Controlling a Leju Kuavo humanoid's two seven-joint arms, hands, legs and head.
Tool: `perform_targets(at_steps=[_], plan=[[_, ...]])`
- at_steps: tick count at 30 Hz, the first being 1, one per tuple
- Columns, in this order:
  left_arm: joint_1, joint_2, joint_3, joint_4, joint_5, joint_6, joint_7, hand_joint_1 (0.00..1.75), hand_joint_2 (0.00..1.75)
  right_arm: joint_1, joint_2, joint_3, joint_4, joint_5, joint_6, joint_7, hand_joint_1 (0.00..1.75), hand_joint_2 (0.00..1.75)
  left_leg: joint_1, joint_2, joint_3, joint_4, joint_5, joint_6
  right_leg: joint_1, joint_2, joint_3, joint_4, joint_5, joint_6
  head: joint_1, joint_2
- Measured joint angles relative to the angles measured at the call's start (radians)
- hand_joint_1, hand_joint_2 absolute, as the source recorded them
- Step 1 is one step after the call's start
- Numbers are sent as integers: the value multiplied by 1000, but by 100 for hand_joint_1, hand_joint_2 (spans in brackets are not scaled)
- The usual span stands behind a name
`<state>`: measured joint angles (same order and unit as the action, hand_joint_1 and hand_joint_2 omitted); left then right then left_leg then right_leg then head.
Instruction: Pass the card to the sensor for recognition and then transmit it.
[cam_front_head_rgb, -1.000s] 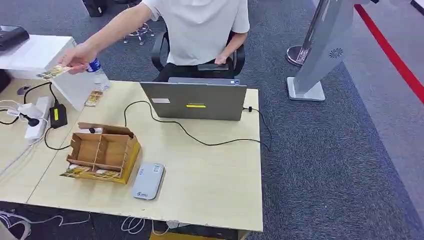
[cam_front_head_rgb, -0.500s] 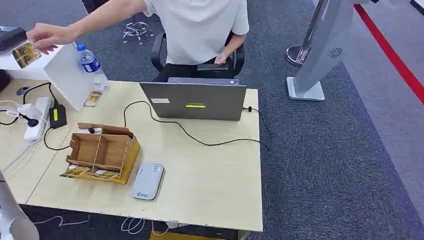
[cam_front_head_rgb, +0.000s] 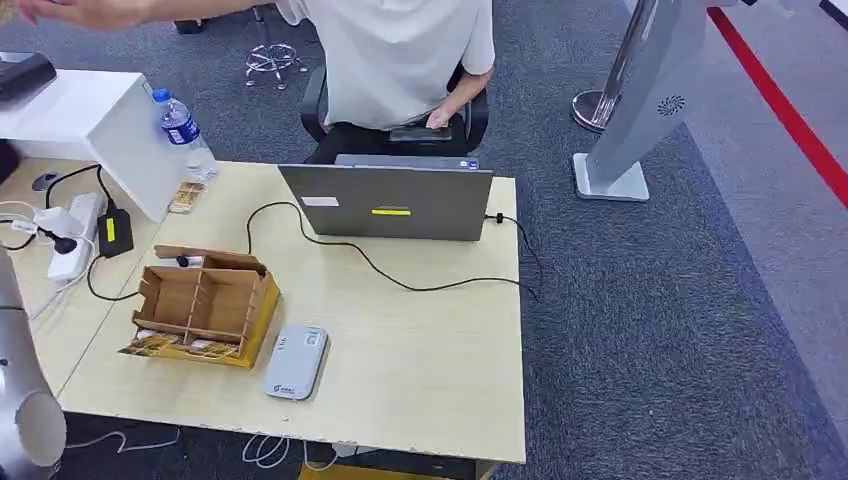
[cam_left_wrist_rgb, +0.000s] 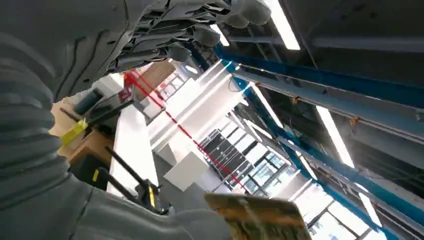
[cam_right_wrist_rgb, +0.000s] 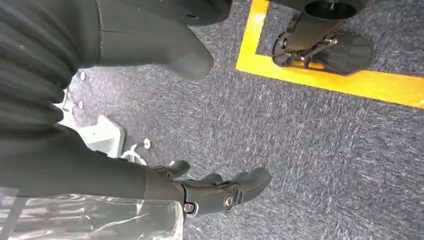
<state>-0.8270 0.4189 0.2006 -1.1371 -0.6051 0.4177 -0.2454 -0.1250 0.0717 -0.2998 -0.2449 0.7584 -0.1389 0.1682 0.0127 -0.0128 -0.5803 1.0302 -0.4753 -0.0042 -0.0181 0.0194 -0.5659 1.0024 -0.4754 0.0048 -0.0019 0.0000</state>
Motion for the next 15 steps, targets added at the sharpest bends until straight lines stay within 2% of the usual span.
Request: perform_targets(at_steps=[4,5,15], plan=[[-55,9,-73,42,-112,28,34,0,175,0,3,-2,2,12,3,5,0,175,0,0,0,0,0,0,0,0,0,0,0,0,0,0],[-68,12,-92,53,-138,34,41,175,175,0,4,-3,2,15,3,7,0,175,0,0,0,0,0,0,0,0,0,0,0,0,1,0],[-200,31,-269,182,-410,96,115,175,175,-1,17,-6,5,47,11,18,0,175,0,0,0,0,0,0,0,0,0,1,0,-1,2,0]])
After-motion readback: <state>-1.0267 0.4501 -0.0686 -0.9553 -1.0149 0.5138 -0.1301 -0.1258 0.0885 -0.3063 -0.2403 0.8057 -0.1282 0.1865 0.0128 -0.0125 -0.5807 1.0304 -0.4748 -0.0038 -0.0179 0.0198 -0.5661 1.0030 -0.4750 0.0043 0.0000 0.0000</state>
